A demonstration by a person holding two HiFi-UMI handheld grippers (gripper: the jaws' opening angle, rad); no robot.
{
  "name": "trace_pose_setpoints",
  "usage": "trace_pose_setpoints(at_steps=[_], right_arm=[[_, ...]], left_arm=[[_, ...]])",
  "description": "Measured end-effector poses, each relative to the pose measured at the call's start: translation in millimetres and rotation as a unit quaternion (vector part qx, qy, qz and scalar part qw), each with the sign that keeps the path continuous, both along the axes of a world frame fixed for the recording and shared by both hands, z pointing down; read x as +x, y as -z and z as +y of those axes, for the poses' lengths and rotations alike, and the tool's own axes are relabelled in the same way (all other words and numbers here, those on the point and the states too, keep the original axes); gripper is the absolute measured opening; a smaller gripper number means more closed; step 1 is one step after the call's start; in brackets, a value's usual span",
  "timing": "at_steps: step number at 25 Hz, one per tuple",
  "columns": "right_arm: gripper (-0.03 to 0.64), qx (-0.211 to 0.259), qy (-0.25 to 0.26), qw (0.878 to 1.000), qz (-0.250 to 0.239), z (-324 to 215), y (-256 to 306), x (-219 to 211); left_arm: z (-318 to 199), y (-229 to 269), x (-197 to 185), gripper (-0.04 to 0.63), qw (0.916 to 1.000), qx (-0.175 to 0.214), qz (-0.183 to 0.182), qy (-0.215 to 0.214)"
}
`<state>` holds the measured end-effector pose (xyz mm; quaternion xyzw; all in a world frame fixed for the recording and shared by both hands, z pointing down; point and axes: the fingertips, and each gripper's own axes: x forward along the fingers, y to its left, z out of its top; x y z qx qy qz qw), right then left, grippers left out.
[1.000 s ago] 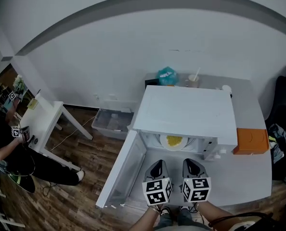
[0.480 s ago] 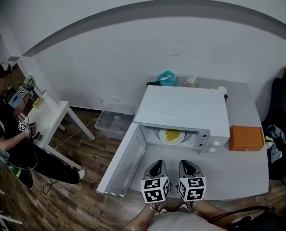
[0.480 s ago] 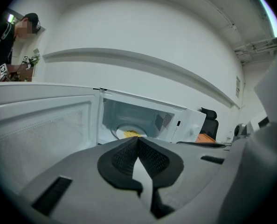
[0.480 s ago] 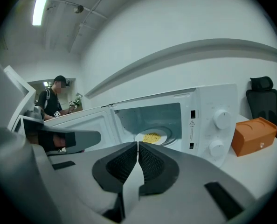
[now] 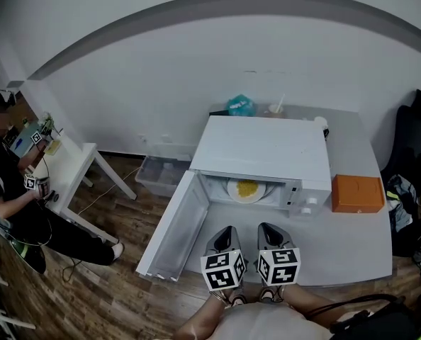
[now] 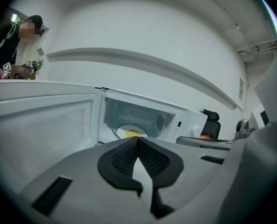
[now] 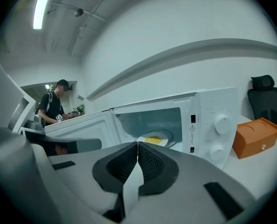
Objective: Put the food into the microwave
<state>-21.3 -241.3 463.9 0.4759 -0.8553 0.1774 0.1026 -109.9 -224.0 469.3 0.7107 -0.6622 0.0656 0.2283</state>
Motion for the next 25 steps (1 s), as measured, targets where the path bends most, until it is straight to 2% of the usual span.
trace_pose_setpoints(at_steps=[11,25], right_arm=[[0.017,-0.013,0.002,1.000,-0.001,-5,-2,6],[0.017,-0.010,0.012,0.999,0.033,-4,-9,11]], left_arm=[[-2,-1,0,0.005,0.9999,-0.004,-0.001,0.010],[-6,-5,8,0.005,0.9999,-0.009,0.003,0.008]])
